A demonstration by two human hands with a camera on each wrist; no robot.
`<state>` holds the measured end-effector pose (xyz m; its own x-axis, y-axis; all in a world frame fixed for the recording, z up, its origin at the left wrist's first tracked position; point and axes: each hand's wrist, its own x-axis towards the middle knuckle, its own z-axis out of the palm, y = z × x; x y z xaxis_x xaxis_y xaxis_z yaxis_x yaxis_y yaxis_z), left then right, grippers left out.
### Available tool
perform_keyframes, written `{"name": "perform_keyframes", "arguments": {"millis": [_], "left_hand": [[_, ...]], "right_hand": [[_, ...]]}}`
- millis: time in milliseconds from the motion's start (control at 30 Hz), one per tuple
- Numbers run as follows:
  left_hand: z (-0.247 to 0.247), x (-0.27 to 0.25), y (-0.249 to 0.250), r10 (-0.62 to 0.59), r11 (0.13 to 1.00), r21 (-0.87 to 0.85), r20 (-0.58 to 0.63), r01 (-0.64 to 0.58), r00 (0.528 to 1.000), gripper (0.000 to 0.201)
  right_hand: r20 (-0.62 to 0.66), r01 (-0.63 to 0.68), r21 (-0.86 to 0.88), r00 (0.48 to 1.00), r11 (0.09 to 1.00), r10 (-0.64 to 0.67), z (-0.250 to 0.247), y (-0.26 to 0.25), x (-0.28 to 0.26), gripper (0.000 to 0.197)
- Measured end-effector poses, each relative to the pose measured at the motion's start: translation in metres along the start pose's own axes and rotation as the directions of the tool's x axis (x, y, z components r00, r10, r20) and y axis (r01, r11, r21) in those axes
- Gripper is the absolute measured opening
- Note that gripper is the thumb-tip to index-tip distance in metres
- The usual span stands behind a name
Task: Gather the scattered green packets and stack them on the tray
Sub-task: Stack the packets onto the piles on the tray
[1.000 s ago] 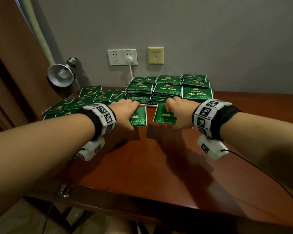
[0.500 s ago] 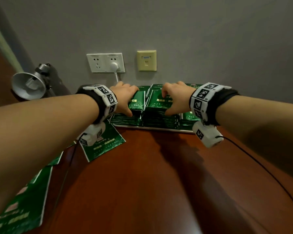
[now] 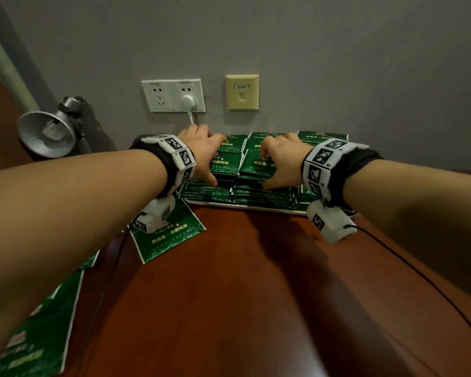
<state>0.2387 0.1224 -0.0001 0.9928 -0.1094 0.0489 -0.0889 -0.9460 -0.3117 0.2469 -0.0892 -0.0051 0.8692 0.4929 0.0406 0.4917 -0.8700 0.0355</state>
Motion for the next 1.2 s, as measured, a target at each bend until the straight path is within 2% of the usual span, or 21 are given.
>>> {"name": "perform_keyframes", "arguments": {"millis": [167, 300, 367, 467, 633, 733, 867, 967, 1100, 1133, 1200], "left_hand": [[-0.008, -0.036, -0.005, -0.071, 0.997, 0.018, 0.020, 0.070, 0.997, 0.109], [-0.005, -0.086, -0.019, -0.070, 0.998, 0.011, 0.151, 0.069, 0.986, 0.087], [0.004, -0.112, -0.025, -0.062, 0.998, 0.011, 0.250, 0.061, 0.966, 0.075], [0.028, -0.148, -0.033, -0.063, 0.997, -0.024, 0.348, 0.076, 0.935, 0.069], [0.061, -0.177, -0.048, -0.120, 0.980, -0.098, 0.385, 0.170, 0.915, 0.064], [0.060, -0.179, -0.061, -0.169, 0.968, -0.108, 0.392, 0.228, 0.904, 0.073], [0.057, -0.192, -0.089, -0.195, 0.972, -0.032, 0.457, 0.235, 0.868, 0.093], [0.057, -0.219, -0.109, -0.184, 0.974, -0.008, 0.559, 0.226, 0.809, 0.102], [0.068, -0.255, -0.119, -0.237, 0.966, 0.083, 0.663, 0.244, 0.710, 0.123], [0.072, -0.261, -0.119, -0.252, 0.962, 0.094, 0.664, 0.256, 0.704, 0.127], [0.075, -0.270, -0.116, -0.272, 0.955, 0.085, 0.629, 0.283, 0.728, 0.132]], "right_hand": [[-0.025, 0.009, -0.002, 1.000, 1.000, -0.009, -0.004, -0.020, -0.028, 0.068], [-0.007, 0.088, -0.018, 0.996, 0.996, -0.088, -0.001, -0.055, -0.055, 0.070], [0.030, 0.135, -0.011, 0.990, 0.991, -0.135, 0.002, -0.077, -0.066, 0.070], [0.114, 0.171, -0.005, 0.979, 0.985, -0.169, 0.015, -0.109, -0.076, 0.072], [0.223, 0.161, -0.004, 0.962, 0.987, -0.156, 0.037, -0.142, -0.070, 0.077], [0.245, 0.150, 0.020, 0.958, 0.989, -0.150, 0.041, -0.154, -0.056, 0.073], [0.256, 0.111, 0.044, 0.959, 0.993, -0.119, 0.051, -0.170, -0.028, 0.072], [0.281, 0.174, -0.019, 0.946, 0.985, -0.162, 0.062, -0.186, -0.009, 0.081], [0.336, 0.296, -0.121, 0.910, 0.948, -0.241, 0.062, -0.200, 0.001, 0.078], [0.331, 0.299, -0.145, 0.913, 0.943, -0.238, 0.061, -0.201, -0.001, 0.077], [0.322, 0.298, -0.168, 0.917, 0.940, -0.233, 0.059, -0.202, -0.011, 0.076]]}}
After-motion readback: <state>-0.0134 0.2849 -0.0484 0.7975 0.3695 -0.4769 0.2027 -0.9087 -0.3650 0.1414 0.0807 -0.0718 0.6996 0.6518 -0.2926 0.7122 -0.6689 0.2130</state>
